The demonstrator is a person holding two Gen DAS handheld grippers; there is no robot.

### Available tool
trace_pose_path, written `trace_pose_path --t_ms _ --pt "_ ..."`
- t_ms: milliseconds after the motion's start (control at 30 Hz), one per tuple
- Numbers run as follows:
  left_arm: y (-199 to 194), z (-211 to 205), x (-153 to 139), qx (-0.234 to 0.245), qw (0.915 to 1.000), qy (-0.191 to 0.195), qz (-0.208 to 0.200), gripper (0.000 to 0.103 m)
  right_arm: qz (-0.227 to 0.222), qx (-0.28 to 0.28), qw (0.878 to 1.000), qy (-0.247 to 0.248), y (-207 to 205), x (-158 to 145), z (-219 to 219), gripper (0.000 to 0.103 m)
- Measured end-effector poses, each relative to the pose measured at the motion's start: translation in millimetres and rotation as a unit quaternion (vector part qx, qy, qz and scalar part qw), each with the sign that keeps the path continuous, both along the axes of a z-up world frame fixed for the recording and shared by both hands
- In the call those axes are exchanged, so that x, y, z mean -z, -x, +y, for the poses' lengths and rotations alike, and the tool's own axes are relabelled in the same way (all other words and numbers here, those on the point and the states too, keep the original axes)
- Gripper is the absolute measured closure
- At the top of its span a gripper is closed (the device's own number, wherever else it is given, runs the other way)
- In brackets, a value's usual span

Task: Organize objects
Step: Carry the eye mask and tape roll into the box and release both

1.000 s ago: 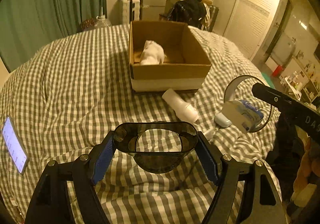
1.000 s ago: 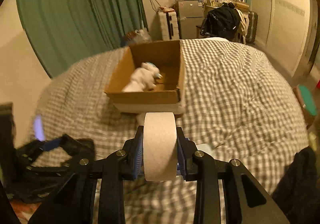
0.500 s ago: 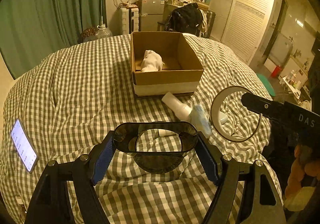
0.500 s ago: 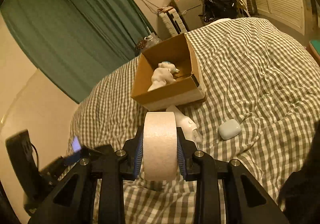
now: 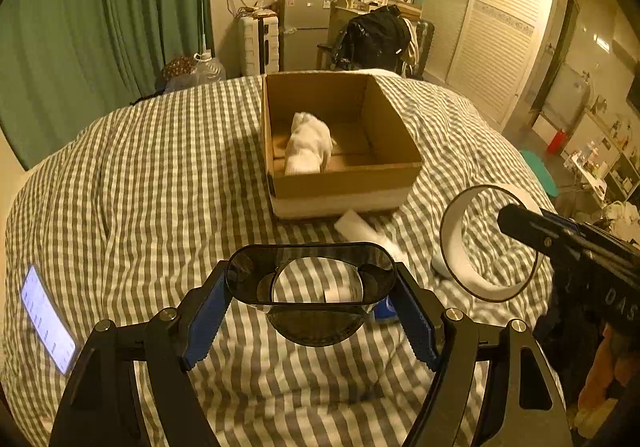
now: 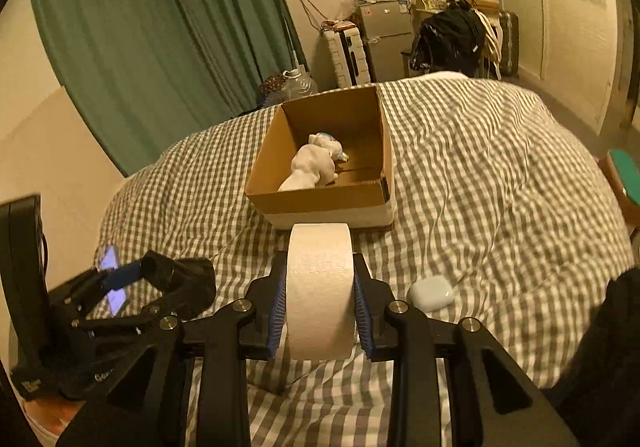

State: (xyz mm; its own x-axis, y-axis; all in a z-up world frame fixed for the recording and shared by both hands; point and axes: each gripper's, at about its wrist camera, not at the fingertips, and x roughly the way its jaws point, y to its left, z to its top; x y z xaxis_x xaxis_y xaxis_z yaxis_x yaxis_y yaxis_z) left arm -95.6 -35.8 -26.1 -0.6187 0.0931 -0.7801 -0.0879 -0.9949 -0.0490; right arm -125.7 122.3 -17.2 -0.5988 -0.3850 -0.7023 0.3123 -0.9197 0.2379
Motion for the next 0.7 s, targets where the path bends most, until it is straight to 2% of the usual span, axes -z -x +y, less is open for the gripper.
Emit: trace_pose_path --t_ms 367,533,700 --pt "85.2 -2.9 -24.8 0.0 0.9997 0.002 0.022 0.024 0.032 -0.016 0.998 -0.048 67.9 -25.0 -28.8 0.074" --pt "127.6 -5.1 -20.2 -0.001 0.9996 0.01 0.028 0.024 0.041 -0.026 0.997 -0.059 109.6 -27.8 -44.7 0.074" --pt "164.2 -11.4 -4.9 -0.006 0.9997 0.009 0.023 0.024 0.041 -0.032 0.997 -0.066 155.2 -17.2 -55.5 0.074"
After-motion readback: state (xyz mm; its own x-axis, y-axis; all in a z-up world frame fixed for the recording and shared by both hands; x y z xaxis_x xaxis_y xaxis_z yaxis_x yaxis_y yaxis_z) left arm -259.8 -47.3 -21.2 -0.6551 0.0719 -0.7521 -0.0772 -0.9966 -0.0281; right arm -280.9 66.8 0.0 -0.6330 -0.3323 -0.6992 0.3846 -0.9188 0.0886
